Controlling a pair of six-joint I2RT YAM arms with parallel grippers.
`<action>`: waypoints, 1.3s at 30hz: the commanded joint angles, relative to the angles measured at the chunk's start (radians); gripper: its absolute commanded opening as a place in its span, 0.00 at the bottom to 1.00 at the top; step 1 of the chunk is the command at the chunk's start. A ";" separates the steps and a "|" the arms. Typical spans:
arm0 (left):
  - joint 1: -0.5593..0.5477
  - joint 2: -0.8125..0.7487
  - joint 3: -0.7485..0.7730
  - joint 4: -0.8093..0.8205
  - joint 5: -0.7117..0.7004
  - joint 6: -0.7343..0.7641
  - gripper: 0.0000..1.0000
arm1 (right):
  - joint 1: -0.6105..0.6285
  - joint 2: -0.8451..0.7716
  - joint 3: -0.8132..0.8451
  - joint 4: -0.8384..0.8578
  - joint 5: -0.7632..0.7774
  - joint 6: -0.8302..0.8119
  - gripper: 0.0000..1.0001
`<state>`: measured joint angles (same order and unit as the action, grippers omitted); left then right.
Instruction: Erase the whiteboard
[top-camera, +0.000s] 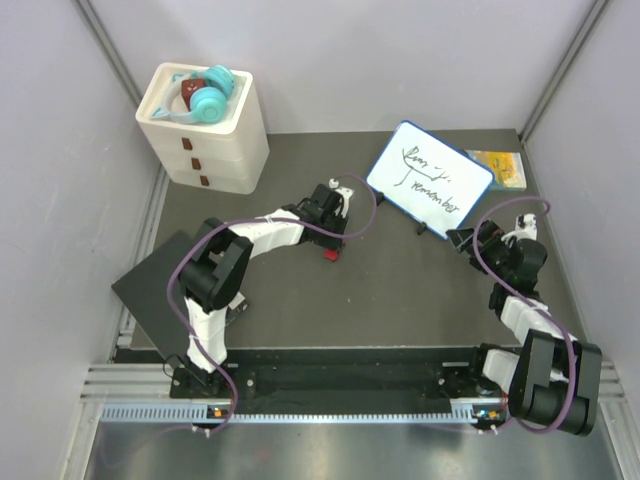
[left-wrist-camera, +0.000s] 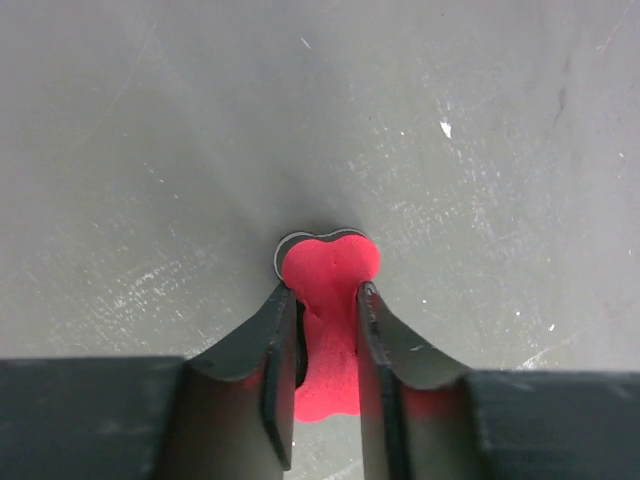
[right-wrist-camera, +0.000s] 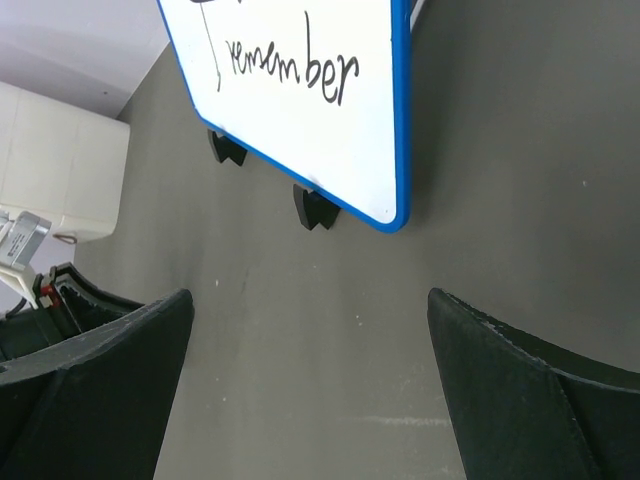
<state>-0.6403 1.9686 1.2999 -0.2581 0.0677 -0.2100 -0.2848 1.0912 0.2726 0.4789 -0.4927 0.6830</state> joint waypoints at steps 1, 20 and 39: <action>-0.001 0.009 0.010 0.000 -0.003 0.008 0.16 | -0.011 0.003 -0.004 0.029 0.008 -0.016 0.99; 0.001 -0.042 0.311 -0.128 0.127 0.004 0.00 | -0.025 0.366 -0.052 0.633 -0.101 0.143 0.79; 0.002 0.211 0.661 -0.009 0.201 -0.133 0.00 | -0.067 0.604 -0.035 0.854 -0.047 0.267 0.67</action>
<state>-0.6403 2.1239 1.9182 -0.3477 0.2722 -0.2752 -0.3412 1.7546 0.2104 1.2675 -0.5739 0.9905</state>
